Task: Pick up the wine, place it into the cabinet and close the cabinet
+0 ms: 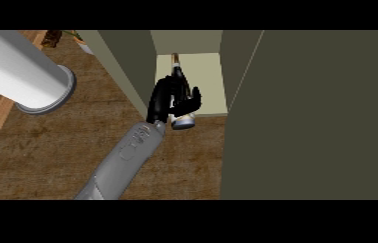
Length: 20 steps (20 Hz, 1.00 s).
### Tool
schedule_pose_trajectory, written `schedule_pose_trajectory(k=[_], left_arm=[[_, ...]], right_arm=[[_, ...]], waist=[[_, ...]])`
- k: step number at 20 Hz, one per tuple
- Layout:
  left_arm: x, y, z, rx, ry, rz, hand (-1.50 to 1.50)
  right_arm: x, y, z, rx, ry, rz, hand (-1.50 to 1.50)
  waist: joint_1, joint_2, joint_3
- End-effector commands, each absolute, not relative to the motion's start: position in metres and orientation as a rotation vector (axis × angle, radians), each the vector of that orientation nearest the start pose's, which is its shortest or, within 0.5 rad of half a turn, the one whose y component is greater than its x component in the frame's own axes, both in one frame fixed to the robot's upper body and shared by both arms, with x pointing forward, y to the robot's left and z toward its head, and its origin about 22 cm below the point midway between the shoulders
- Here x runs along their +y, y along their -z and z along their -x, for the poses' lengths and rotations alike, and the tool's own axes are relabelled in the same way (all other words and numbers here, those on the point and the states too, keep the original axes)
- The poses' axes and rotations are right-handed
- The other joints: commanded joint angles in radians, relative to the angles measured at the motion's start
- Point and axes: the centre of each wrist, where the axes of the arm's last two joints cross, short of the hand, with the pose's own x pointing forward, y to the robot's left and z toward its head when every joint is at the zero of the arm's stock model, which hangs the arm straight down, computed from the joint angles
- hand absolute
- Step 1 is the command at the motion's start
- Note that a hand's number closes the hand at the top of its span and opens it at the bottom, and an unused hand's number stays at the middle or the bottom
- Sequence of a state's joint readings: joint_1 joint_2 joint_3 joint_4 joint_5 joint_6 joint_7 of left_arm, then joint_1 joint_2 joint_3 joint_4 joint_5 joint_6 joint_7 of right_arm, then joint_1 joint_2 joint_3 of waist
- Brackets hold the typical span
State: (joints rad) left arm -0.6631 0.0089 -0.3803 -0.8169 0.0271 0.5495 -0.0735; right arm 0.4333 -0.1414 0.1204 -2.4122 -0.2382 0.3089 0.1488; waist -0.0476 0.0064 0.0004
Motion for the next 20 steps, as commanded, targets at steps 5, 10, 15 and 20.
schedule_pose_trajectory(k=[5, 10, 15, 20], left_arm=[[0.096, 0.019, -0.379, -1.527, 0.313, -0.379, 1.50], [0.101, 0.025, -0.385, -1.481, 0.309, -0.425, 1.50], [0.105, 0.018, -0.394, -1.468, 0.229, -0.464, 1.50], [0.113, 0.022, -0.397, -1.506, 0.186, -0.433, 1.50]], right_arm=[[-0.243, -0.153, -0.101, -1.888, -0.255, -0.426, -1.50], [-0.244, -0.141, -0.108, -1.880, -0.247, -0.435, -1.50], [-0.242, -0.152, -0.104, -1.884, -0.268, -0.452, -1.50], [-0.241, -0.137, -0.107, -1.853, -0.262, -0.461, -1.50]], waist=[[-0.015, 0.009, -0.002], [-0.021, 0.012, -0.002], [-0.033, 0.017, -0.003], [-0.040, 0.019, -0.003]])
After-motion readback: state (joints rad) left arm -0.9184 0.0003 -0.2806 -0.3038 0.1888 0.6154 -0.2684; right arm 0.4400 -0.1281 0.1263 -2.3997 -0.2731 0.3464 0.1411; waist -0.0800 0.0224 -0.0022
